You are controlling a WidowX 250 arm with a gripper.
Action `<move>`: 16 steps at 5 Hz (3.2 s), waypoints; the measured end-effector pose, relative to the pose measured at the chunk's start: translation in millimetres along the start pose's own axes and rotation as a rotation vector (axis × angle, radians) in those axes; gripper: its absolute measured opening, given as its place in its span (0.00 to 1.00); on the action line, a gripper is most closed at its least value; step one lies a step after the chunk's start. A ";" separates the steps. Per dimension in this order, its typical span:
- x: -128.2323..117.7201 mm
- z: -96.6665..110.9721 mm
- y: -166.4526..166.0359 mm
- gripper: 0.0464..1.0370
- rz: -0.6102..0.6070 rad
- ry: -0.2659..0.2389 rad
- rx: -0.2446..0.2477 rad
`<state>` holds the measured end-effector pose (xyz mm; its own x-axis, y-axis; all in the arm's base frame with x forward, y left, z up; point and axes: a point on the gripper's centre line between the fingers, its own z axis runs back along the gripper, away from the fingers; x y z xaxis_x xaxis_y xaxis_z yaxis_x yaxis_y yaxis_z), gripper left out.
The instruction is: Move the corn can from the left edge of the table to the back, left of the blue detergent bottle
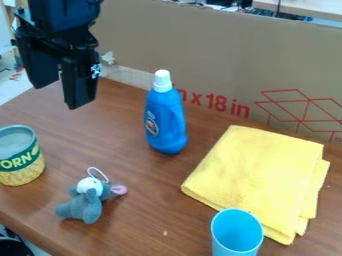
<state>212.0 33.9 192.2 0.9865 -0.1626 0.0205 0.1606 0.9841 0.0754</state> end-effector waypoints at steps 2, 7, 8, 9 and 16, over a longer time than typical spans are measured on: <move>-15.2 -14.9 14.4 0.97 0.077 0.056 -0.002; -85.2 -87.9 97.9 0.97 0.218 0.267 -0.039; -85.9 -98.8 103.6 0.97 0.215 0.302 -0.028; -80.0 -113.3 109.6 0.97 0.198 0.290 -0.022; 71.2 -152.8 153.7 0.97 0.139 0.024 -0.068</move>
<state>311.9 184.5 52.9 0.9997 -0.0236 0.0018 0.0236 0.9997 0.0059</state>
